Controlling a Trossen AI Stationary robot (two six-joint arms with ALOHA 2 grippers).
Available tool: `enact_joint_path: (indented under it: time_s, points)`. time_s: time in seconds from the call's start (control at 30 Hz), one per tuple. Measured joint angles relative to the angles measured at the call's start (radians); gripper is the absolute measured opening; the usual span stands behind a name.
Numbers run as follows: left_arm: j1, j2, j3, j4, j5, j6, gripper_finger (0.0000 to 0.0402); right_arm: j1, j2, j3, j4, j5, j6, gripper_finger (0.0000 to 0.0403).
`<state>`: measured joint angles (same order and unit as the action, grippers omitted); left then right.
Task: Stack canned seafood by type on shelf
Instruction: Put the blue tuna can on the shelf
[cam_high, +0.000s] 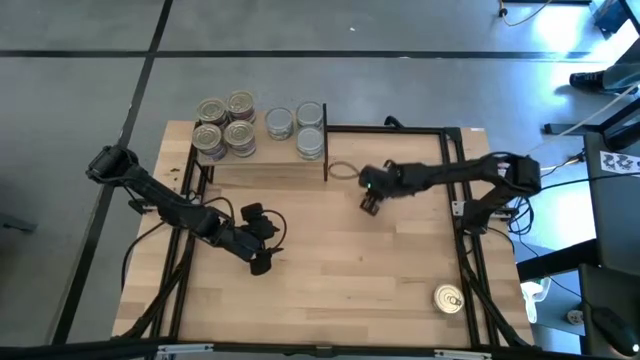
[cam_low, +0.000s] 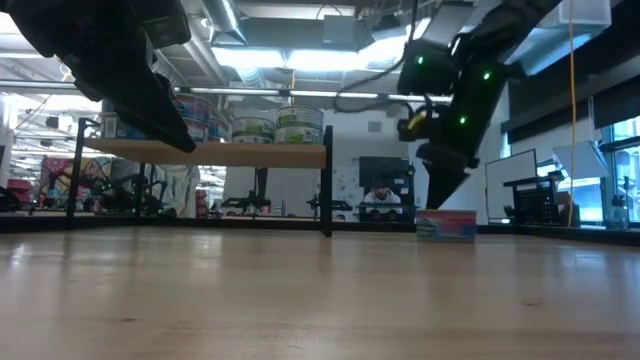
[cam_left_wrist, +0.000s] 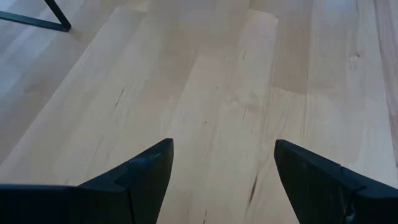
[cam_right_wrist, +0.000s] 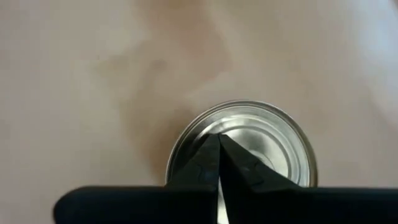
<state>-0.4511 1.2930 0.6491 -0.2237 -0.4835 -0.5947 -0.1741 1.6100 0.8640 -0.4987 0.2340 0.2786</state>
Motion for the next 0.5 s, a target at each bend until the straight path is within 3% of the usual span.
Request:
enact_joint_path:
  time_s: [0.27, 0.5]
  points:
    - [0.000, 0.000, 0.000, 0.000, 0.000, 0.000, 0.0276, 0.216, 0.028, -0.002, 0.127, -0.032, 0.084, 0.0007]
    - [0.000, 0.000, 0.000, 0.003, 0.000, 0.048, 0.0276, 0.327, 0.109, 0.001, 0.322, -0.018, 0.108, 0.0007]
